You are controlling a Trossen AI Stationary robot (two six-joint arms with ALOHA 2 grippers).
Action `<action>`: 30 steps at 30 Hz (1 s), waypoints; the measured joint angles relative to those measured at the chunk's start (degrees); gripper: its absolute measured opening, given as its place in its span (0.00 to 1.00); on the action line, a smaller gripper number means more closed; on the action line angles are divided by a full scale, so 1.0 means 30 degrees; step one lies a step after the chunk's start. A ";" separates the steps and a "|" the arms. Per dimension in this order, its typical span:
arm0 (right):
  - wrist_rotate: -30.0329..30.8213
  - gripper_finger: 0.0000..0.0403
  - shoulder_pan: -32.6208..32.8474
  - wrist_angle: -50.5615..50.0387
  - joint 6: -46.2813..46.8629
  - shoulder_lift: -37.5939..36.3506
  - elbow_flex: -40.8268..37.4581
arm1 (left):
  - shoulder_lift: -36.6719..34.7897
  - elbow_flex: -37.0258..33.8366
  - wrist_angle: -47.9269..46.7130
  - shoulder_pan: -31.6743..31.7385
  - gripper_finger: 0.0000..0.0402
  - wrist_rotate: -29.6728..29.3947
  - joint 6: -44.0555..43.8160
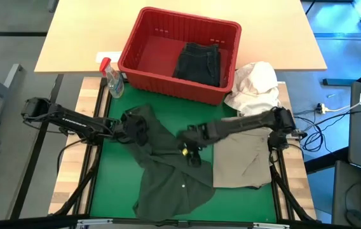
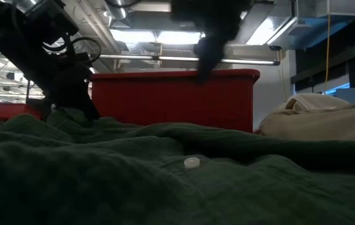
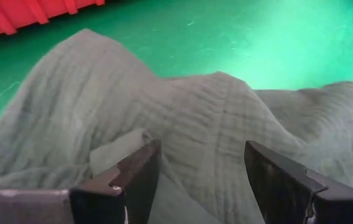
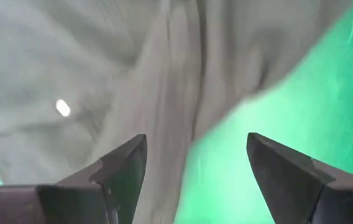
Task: Fold Laundry from Bin
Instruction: Fold the green polo shirt
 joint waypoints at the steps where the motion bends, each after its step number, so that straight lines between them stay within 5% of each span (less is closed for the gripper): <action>1: 0.0551 0.68 0.0333 0.0102 0.0420 -0.0182 -0.0810 | 0.0000 0.0000 -0.0005 -0.0087 0.56 0.0036 0.0008; 12: -0.2610 0.68 0.1101 0.8015 0.4974 -0.1206 -0.9895 | 0.0000 0.0015 0.0007 -0.0829 0.56 0.0091 0.0496; 18: -0.2310 0.68 0.1119 0.9604 0.8310 -0.1250 -1.0712 | 0.0000 0.0022 0.0008 -0.1196 0.56 0.0091 0.0511; 25: -0.4723 0.68 0.1192 0.9950 0.8233 -0.1184 -1.0725 | 0.0000 0.0029 0.0008 -0.1369 0.56 0.0091 0.0503; 30: -0.5182 0.52 0.1472 0.9881 0.8160 -0.1184 -1.0672 | 0.0000 0.0029 0.0009 -0.1362 0.56 0.0091 0.0496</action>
